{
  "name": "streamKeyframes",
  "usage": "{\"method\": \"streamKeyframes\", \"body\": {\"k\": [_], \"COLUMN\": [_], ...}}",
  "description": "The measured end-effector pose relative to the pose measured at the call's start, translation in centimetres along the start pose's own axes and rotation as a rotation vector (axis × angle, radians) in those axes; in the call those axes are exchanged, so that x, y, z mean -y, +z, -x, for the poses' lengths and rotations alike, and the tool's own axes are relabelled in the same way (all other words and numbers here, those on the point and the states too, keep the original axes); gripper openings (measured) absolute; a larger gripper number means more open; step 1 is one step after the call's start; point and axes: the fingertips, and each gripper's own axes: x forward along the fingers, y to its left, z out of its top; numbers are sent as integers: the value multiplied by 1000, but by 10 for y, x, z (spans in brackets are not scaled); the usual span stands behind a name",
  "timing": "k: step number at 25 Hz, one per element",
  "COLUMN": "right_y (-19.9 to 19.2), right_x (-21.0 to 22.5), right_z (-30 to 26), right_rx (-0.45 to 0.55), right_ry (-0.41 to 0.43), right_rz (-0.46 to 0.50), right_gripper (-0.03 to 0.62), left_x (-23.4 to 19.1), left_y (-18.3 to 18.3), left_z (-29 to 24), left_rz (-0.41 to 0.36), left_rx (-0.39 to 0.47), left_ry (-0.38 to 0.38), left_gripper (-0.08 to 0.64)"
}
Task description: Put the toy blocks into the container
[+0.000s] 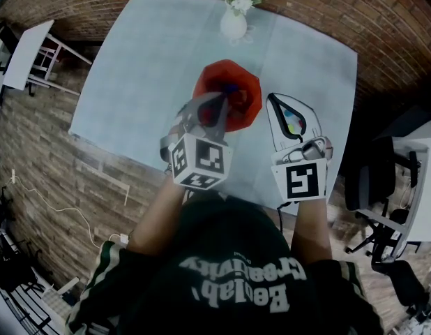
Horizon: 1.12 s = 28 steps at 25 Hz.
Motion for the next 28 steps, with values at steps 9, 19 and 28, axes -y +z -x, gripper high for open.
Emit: {"method": "streamKeyframes", "body": {"k": [9,19,28], "right_y": [-10,-46,-85], "right_x": [13,55,73], "right_z": [22,93,148], "right_rx": [-44,-90,-154], "right_ry": [-71,-206,-291], "right_rz": [-37,-118,-156], "right_gripper": [6,6,6], "left_x": [17,91,156], "left_y": [14,60,87], "left_z": [-10,-34,-48], "left_rz": [-45,-119,-186], "left_rx": [19,64,87], "left_ry": [-37,-166,-271], "left_gripper": [3,3,3]}}
